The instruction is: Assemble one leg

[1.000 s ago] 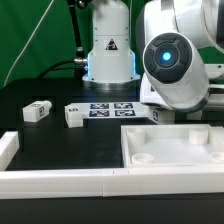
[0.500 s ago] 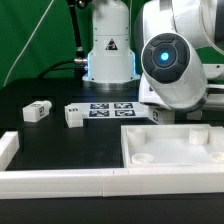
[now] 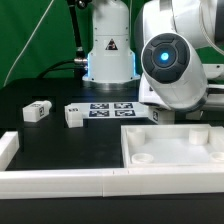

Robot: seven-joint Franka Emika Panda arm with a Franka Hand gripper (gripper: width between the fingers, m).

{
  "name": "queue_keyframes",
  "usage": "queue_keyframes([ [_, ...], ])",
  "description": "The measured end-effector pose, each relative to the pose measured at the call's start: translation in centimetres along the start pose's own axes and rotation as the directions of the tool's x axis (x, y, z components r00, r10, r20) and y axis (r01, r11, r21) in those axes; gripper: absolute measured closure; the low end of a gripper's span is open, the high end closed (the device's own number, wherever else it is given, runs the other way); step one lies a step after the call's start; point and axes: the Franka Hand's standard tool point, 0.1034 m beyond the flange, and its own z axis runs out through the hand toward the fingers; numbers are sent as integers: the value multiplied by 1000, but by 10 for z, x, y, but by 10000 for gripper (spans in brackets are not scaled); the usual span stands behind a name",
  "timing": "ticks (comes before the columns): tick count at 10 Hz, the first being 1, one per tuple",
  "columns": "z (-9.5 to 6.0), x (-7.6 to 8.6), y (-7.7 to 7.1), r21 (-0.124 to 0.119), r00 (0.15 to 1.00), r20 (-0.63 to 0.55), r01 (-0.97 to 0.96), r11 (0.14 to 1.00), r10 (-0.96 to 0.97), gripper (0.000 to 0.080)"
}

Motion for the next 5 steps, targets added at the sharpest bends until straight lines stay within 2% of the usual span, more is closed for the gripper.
queue_keyframes([
  [1,-6,-8,1,0,1000,31,3,1000,-3,509],
  [2,-28,-25,1,11,999,50,12,1000,-12,509],
  [5,-68,-61,1,22,997,63,38,999,-39,508],
])
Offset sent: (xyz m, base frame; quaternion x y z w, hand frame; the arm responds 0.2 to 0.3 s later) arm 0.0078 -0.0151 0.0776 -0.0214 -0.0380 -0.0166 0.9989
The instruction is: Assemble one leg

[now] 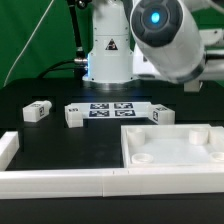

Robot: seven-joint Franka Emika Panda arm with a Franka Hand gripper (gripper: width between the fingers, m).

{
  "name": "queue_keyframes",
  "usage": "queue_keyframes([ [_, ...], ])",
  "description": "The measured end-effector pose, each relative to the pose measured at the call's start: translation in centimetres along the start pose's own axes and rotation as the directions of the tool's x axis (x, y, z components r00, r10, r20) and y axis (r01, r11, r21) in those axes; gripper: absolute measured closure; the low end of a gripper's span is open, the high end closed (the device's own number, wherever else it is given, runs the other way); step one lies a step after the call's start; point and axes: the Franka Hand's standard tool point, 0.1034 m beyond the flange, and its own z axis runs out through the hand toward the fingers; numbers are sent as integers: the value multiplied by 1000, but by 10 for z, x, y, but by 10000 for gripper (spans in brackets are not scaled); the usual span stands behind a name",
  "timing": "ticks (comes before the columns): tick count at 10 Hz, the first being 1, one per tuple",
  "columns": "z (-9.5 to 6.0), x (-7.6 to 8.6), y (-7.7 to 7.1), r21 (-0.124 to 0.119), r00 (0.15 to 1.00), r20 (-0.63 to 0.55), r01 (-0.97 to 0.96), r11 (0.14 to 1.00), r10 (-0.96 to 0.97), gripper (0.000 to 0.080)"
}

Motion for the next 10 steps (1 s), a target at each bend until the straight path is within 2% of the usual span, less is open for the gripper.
queue_keyframes([
  [1,-10,-5,-1,6,1000,-2,5,1000,-5,508],
  [4,-13,3,-5,13,997,-72,9,1000,-8,508],
  [5,-18,13,-7,19,980,-197,28,999,-23,508],
  [6,-19,22,-2,14,951,-305,54,998,-47,508],
  [7,-22,24,3,-20,930,-361,66,998,-69,508],
  [8,-37,30,0,-54,878,-468,87,995,-103,508],
  [9,-47,32,-2,-105,822,-551,106,989,-147,508],
  [10,-53,29,0,-170,795,-573,122,978,-198,508],
])
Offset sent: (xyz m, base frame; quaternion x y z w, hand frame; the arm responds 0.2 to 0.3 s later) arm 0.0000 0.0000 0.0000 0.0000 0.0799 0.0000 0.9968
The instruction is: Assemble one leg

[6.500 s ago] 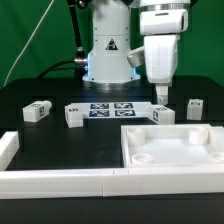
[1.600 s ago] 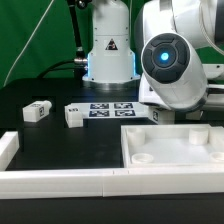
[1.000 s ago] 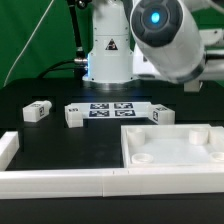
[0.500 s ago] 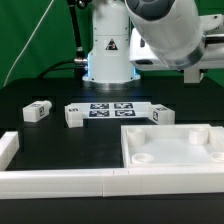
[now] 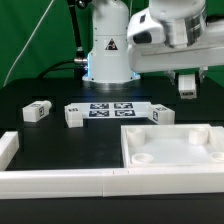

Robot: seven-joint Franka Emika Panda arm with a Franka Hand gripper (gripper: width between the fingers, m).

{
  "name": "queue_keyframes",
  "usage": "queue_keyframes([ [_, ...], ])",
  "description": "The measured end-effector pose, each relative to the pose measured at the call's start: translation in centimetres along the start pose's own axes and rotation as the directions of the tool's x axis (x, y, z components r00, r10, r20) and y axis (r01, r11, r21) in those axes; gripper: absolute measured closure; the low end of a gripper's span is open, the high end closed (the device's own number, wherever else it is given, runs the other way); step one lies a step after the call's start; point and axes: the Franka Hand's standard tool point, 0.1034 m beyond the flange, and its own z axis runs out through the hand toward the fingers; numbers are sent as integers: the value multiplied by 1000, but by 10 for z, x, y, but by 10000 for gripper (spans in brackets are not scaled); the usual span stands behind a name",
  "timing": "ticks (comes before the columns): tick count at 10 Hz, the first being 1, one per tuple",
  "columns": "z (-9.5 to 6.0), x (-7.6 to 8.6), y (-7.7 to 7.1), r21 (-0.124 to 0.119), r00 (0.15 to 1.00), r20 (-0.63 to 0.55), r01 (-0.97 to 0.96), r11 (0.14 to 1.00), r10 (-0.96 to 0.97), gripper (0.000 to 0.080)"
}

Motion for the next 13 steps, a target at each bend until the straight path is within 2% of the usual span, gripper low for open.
queue_keyframes([
  [1,-11,7,-2,-54,997,-64,36,998,-39,508],
  [2,-13,15,-7,-41,980,-194,45,998,-52,508],
  [5,-10,15,-12,-26,891,-447,69,997,-73,508],
  [7,-17,19,-27,-133,800,-544,216,967,-253,508],
  [9,-29,25,-39,-223,785,-488,311,924,-382,508],
  [13,-30,27,-42,-220,783,-491,312,924,-381,508],
])
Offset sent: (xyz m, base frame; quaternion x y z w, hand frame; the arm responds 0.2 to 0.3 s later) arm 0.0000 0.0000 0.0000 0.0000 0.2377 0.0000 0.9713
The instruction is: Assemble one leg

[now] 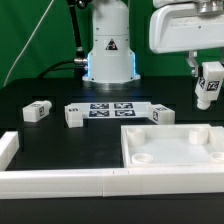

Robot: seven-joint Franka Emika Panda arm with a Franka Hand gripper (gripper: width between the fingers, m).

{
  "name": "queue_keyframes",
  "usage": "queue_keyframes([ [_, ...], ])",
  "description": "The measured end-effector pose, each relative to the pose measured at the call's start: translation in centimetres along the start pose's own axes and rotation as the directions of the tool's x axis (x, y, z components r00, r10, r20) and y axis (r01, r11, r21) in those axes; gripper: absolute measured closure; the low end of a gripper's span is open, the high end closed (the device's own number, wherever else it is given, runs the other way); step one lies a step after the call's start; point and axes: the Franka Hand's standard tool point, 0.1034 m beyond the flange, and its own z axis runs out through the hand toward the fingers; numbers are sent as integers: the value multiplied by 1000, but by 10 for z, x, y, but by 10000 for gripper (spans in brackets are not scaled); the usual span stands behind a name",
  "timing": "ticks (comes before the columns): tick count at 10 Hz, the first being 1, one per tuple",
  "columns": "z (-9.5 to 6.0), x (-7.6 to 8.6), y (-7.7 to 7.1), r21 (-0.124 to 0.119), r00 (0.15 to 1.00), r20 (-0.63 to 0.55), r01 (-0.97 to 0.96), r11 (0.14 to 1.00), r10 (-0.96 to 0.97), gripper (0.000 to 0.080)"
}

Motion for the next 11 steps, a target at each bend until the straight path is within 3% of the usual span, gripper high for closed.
queue_keyframes([
  [1,0,1,0,0,1000,0,6,1000,-6,508],
  [4,6,53,10,9,992,-48,119,993,-119,508],
  [6,6,77,17,6,985,-73,158,987,-157,508],
  [11,9,77,16,5,981,-89,172,985,-171,508],
])
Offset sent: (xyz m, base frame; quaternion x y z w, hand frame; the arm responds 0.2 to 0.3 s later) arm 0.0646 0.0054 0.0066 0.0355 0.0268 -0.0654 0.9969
